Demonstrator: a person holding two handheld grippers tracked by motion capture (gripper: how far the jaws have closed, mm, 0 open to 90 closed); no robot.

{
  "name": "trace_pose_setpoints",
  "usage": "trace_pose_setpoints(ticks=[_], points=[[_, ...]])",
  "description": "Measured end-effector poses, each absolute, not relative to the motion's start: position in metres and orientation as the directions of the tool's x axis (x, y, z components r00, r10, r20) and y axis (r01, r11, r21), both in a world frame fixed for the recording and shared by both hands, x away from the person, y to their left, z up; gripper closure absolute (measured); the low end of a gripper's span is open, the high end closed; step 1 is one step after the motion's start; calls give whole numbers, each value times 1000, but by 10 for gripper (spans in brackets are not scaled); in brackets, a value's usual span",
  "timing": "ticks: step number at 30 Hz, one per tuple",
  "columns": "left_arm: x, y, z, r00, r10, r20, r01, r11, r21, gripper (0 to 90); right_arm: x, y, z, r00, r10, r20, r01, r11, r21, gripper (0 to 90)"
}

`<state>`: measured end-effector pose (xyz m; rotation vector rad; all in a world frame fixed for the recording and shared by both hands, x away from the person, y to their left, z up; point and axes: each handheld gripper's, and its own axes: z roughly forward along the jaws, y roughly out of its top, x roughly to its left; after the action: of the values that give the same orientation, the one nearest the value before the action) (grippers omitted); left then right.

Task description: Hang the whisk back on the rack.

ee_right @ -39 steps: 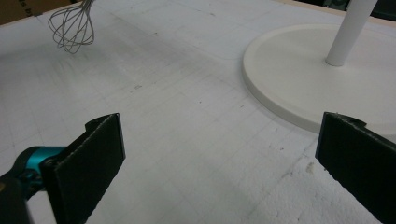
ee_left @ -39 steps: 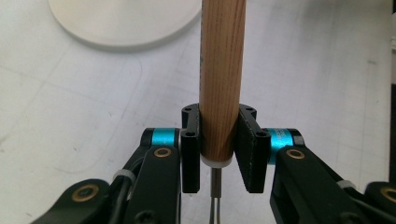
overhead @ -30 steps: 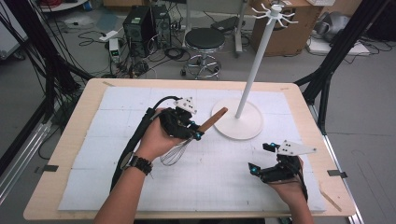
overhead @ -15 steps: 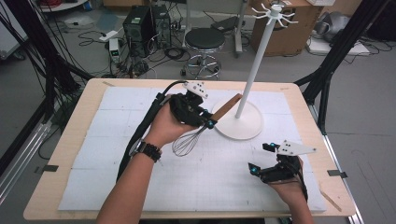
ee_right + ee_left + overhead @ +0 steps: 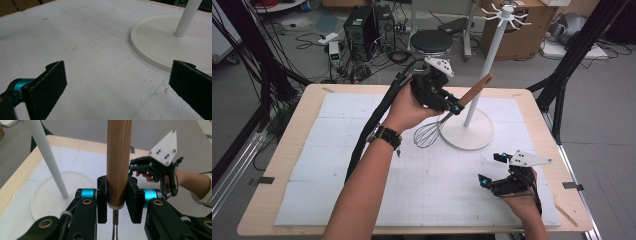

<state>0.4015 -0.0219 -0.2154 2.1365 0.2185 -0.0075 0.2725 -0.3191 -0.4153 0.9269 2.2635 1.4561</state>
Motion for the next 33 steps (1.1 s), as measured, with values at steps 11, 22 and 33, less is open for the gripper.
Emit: trace_pose_setpoints(ticks=[11, 22, 33], points=[[422, -49, -193, 985, 128, -113, 161, -485, 860, 735, 273, -318, -415, -753, 652, 89, 349, 281, 894, 3], [436, -65, -167, 988, 117, -105, 148, -469, 871, 735, 273, -323, -414, -750, 653, 103, 348, 258, 901, 3], [453, -77, -154, 986, 128, -109, 156, -450, 879, 735, 272, -326, -412, -749, 653, 110, 344, 243, 907, 3]])
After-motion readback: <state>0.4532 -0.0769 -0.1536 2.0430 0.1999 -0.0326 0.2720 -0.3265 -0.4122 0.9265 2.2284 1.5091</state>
